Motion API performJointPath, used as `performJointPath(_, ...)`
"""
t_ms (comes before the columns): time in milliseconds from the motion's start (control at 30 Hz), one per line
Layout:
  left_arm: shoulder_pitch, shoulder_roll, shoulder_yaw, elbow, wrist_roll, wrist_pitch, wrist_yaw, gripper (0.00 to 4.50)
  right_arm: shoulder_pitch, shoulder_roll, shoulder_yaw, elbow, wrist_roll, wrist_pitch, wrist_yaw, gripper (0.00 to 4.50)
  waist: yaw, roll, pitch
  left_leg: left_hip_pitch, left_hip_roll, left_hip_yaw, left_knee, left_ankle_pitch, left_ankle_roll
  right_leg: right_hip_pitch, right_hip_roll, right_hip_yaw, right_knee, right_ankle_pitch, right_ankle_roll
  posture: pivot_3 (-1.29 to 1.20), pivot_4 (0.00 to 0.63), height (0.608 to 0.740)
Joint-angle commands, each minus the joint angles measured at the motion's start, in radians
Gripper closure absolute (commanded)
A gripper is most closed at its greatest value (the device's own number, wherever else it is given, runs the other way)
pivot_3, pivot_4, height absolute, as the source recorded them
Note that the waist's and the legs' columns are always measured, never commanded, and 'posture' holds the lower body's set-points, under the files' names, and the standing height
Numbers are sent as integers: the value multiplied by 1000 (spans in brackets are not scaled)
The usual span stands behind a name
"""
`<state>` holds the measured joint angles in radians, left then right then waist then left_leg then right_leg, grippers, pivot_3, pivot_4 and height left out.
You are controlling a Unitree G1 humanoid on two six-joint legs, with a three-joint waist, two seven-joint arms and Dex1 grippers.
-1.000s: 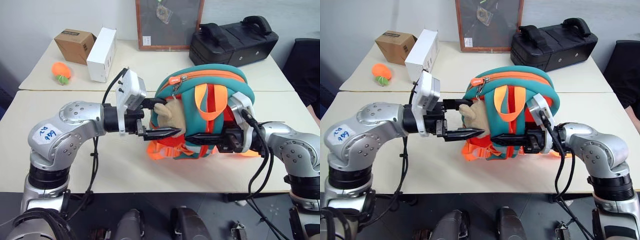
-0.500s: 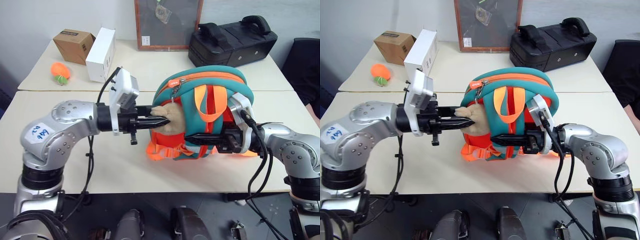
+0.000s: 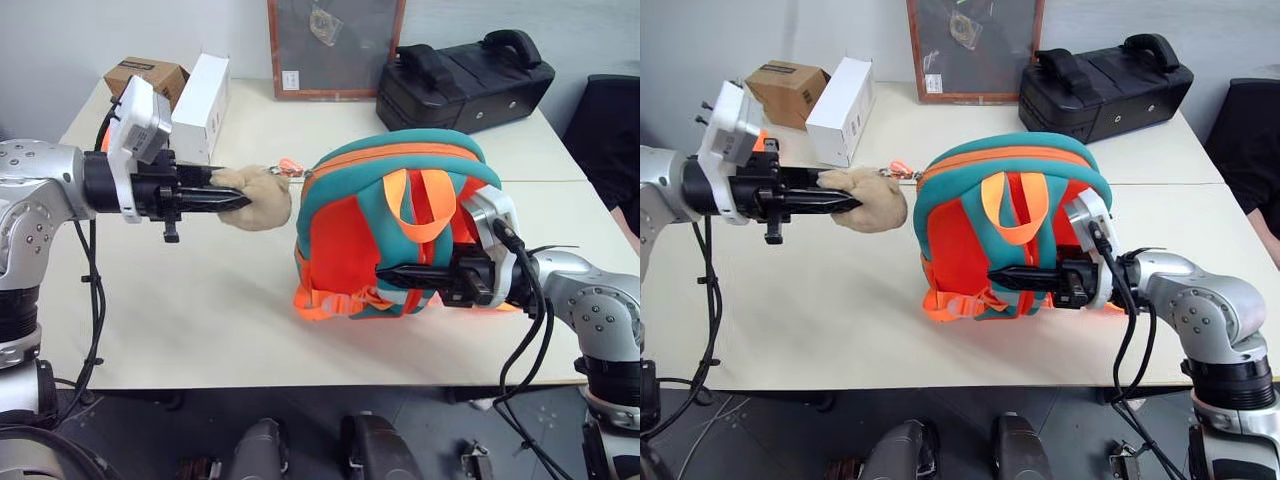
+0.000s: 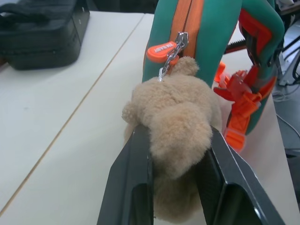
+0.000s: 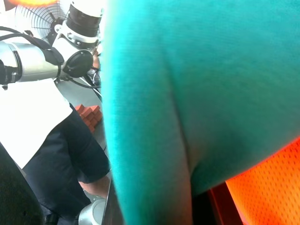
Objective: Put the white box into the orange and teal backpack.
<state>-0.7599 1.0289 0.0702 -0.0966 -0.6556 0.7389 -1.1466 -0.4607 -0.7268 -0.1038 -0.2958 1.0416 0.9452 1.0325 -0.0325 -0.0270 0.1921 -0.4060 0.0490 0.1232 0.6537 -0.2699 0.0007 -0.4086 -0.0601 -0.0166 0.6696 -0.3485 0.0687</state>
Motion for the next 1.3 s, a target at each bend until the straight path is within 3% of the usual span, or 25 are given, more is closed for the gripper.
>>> performJointPath(33,95,55,19,1,70,-65,-38,3671,6,0,-51,-30,39,-3,-10,4500,-3,0,0,0,0,0,-1,0,0,0,0,0,0,0,0,0,150,740)
performJointPath(267,311,-46,-128,-40,279,-278,45,3671,28,-23,-58,-44,27,-27,30,4500,5,0,0,1,0,0,-1,0,1,0,-1,0,-1,0,0,0,150,740)
performJointPath(500,242,-238,-230,137,441,-439,140,3671,50,-42,-72,-81,37,-38,71,4500,7,0,0,0,0,-1,-1,-3,5,1,-1,-1,0,0,0,0,150,740)
performJointPath(633,116,-324,-241,297,493,-497,167,3671,74,-34,-48,-143,-23,-85,31,4500,10,0,-1,0,0,-1,1,-2,5,1,-1,-1,1,0,0,0,150,740)
performJointPath(767,54,-349,-211,374,486,-501,153,3674,63,-16,-27,-128,-77,-82,-70,3187,7,0,-1,0,-1,-1,3,-2,6,1,-1,-1,3,0,0,0,150,740)
performJointPath(900,105,-325,-149,299,390,-407,97,3674,108,-44,-80,-122,-112,-113,-80,1827,3,0,-1,0,0,-1,3,-1,3,0,-1,-1,3,0,0,0,150,740)
performJointPath(933,140,-307,-130,255,358,-372,74,2987,131,-68,-104,-116,-115,-115,-66,1454,3,0,-1,0,0,-1,2,-1,2,0,-1,-1,3,0,0,0,150,740)
performJointPath(1067,313,-205,-31,57,264,-255,31,1730,248,-187,-220,-58,-135,-142,42,69,4,0,-1,0,0,-1,1,-1,2,1,-2,-1,1,0,0,0,150,740)
performJointPath(1167,430,-132,83,-52,176,-165,16,818,314,-273,-306,32,-145,-157,143,0,3,0,-1,2,0,-1,1,-2,4,3,-2,-1,0,0,0,0,150,740)
performJointPath(1233,503,-72,225,-113,92,-70,9,164,349,-358,-373,146,-176,-182,249,0,4,0,-1,2,0,-1,-1,-3,7,3,-2,-1,-1,0,0,0,150,740)
performJointPath(1300,542,-31,317,-151,32,1,8,29,353,-408,-404,225,-193,-203,309,0,4,0,-1,3,0,-2,-2,-3,6,4,-2,-1,-2,0,0,0,150,740)
